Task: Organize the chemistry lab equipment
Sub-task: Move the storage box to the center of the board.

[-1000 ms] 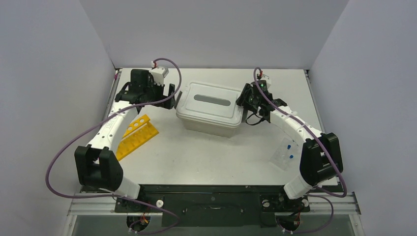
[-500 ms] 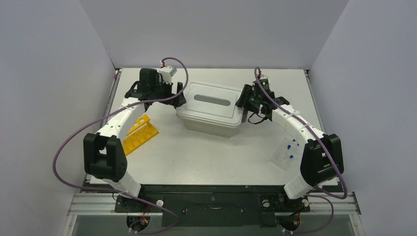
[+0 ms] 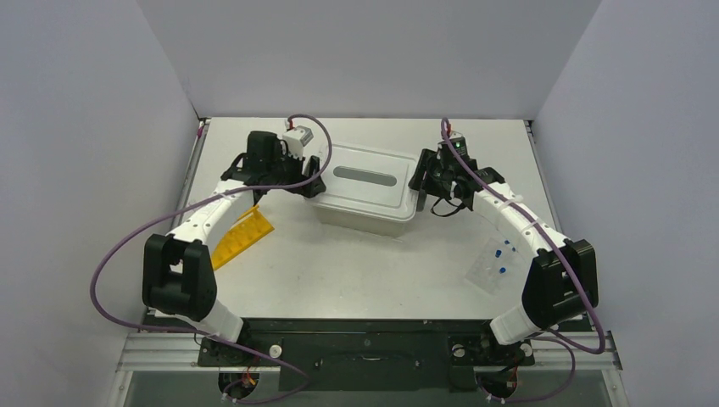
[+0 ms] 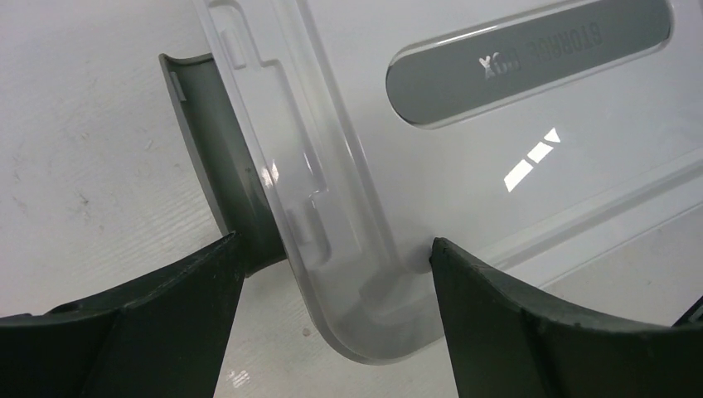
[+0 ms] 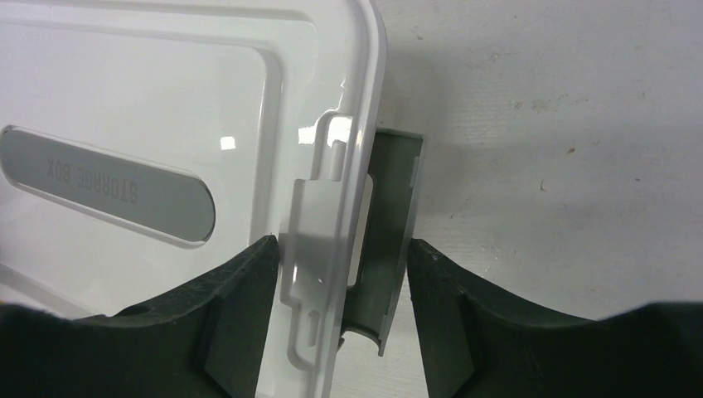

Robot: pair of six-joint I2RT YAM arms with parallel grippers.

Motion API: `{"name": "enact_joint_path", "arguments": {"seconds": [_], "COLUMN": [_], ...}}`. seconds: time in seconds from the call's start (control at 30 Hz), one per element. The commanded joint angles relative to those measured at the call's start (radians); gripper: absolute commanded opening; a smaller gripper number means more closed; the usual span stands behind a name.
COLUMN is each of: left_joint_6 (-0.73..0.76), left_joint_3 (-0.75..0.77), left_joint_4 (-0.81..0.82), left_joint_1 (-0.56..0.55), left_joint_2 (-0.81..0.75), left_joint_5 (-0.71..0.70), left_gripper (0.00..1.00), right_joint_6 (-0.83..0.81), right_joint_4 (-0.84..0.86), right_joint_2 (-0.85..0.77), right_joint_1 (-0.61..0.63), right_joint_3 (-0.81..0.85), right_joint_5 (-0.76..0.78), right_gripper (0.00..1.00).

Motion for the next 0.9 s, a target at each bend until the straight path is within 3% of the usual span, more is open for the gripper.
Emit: {"name": "enact_joint_path", "arguments": {"seconds": [0.0, 0.23, 0.43, 0.5, 0.87], "left_joint_6": [0.037, 0.042, 0.000, -0.005, -0.083], "left_joint_3": [-0.056, -0.050, 0.046, 0.075, 0.087], "left_joint_4": [-0.007, -0.007, -0.002, 0.009, 0.021], "left_joint_1": [0.000, -0.003, 0.010, 0.014, 0.031], "left_joint_2": [-0.042, -0.062, -0.038, -0.033, 0.027], "left_joint_5": [0.038, 0.028, -0.020, -0.043, -0.090], "left_gripper": [0.79, 0.81, 0.94, 1.00, 0.97], "right_joint_6": [-0.029, -0.037, -0.052, -0.054, 0.046], "right_joint_4": [-0.021, -0.040, -0.077, -0.090, 0.037], "right_joint_2": [-0.041, -0.059, -0.064, -0.065, -0.002], "right_joint_1": [-0.010, -0.016, -0.020, -0.019, 0.056], "right_joint_3": [0.032, 0.060, 0.114, 0.146, 0.144], "right_joint_5": [0.010, 0.018, 0.063, 0.071, -0.088], "right_gripper": [0.59, 0.61, 0.60, 0.57, 0.28]}}
